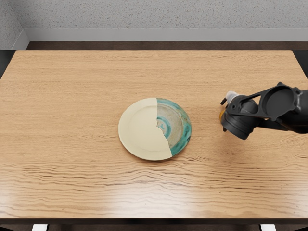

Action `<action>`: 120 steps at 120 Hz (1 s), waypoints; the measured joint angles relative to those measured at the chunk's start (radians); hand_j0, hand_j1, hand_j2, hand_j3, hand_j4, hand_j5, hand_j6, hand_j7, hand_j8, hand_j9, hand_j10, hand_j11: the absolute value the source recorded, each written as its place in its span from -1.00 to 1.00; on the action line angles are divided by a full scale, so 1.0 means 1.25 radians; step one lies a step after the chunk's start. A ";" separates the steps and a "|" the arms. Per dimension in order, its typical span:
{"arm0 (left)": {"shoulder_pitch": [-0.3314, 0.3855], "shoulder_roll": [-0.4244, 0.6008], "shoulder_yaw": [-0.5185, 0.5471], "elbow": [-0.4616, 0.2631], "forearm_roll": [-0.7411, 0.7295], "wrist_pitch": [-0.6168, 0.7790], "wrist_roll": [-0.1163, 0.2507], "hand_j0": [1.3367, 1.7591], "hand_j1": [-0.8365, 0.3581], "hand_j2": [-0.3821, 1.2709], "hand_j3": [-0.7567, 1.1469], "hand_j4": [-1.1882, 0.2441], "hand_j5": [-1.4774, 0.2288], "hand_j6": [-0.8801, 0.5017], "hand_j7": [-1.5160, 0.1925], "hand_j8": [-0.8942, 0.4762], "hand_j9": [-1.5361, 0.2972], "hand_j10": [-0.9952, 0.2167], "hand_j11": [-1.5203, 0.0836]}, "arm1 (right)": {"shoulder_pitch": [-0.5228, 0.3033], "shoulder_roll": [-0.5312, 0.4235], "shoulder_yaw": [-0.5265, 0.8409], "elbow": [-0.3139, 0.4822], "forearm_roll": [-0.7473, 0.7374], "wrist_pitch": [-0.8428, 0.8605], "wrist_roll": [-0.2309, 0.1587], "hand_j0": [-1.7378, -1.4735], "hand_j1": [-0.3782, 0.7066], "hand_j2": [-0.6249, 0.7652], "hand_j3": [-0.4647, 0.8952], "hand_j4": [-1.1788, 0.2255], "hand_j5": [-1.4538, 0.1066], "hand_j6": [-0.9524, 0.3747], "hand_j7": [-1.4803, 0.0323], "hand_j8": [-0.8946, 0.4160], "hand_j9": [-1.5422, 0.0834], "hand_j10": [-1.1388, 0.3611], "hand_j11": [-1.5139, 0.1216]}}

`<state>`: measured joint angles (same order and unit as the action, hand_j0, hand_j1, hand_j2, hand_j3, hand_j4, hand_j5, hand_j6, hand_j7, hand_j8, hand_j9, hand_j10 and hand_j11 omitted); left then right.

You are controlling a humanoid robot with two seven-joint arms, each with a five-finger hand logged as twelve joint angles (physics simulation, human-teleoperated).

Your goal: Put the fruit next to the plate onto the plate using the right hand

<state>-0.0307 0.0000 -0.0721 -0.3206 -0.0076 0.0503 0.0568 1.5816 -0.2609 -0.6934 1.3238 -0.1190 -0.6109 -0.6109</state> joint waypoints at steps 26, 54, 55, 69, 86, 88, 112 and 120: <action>0.000 0.000 0.000 0.000 0.000 0.000 0.000 0.52 0.98 -0.54 -0.20 0.66 0.73 0.27 0.77 0.30 0.67 0.64 0.89 | -0.001 -0.002 0.002 0.000 0.000 0.000 0.000 -0.40 0.07 -0.23 -0.32 0.02 0.10 -0.26 0.17 -0.34 0.16 -0.10 0.12; 0.000 0.000 0.000 0.000 0.000 0.000 0.000 0.52 0.98 -0.54 -0.21 0.66 0.73 0.27 0.77 0.30 0.67 0.64 0.89 | -0.006 -0.014 0.010 0.001 -0.004 0.005 -0.001 -0.33 0.30 0.14 -0.32 -0.34 -0.42 -0.22 -0.32 -0.17 -0.33 -0.18 -0.38; 0.000 0.000 0.000 0.000 0.000 0.000 0.000 0.52 0.98 -0.54 -0.21 0.66 0.73 0.27 0.77 0.30 0.67 0.64 0.89 | -0.006 -0.014 0.010 0.001 -0.004 0.005 -0.001 -0.33 0.30 0.14 -0.32 -0.35 -0.43 -0.22 -0.33 -0.17 -0.34 -0.18 -0.39; 0.000 0.000 0.000 0.000 0.000 0.000 0.000 0.52 0.98 -0.54 -0.21 0.66 0.73 0.27 0.77 0.30 0.67 0.64 0.89 | -0.006 -0.017 0.011 0.002 -0.003 0.008 0.000 -0.32 0.31 0.15 -0.31 -0.39 -0.58 -0.13 -0.42 -0.06 -0.48 -0.11 -0.52; 0.000 0.000 0.000 0.000 0.000 0.000 0.000 0.52 0.98 -0.54 -0.21 0.66 0.73 0.27 0.77 0.30 0.67 0.64 0.89 | -0.006 -0.041 0.045 0.001 0.003 0.008 0.001 -0.34 0.40 0.26 -0.31 -0.41 -0.70 -0.06 -0.48 0.05 -0.57 -0.05 -0.60; 0.000 0.000 0.000 0.000 0.000 0.000 0.000 0.52 0.98 -0.54 -0.21 0.66 0.73 0.27 0.77 0.30 0.67 0.64 0.89 | -0.005 -0.044 0.050 0.001 0.003 0.008 0.001 -0.35 0.41 0.27 -0.31 -0.42 -0.71 -0.05 -0.49 0.06 -0.58 -0.04 -0.60; 0.000 0.000 0.000 0.000 0.000 0.000 0.000 0.52 0.98 -0.54 -0.21 0.66 0.73 0.27 0.77 0.30 0.67 0.64 0.89 | 0.000 -0.031 0.171 0.000 0.002 0.011 0.001 -0.37 0.47 0.37 -0.31 -0.43 -0.78 0.00 -0.52 0.09 -0.63 -0.03 -0.64; 0.000 0.000 0.000 0.000 0.000 0.000 0.000 0.52 0.98 -0.54 -0.21 0.66 0.73 0.27 0.77 0.30 0.67 0.64 0.89 | 0.004 -0.012 0.209 -0.001 0.002 0.014 0.001 -0.38 0.47 0.36 -0.31 -0.43 -0.79 0.01 -0.53 0.10 -0.64 -0.02 -0.66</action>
<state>-0.0307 0.0000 -0.0722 -0.3206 -0.0075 0.0502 0.0567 1.5863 -0.2757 -0.4325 1.3224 -0.1166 -0.5939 -0.6093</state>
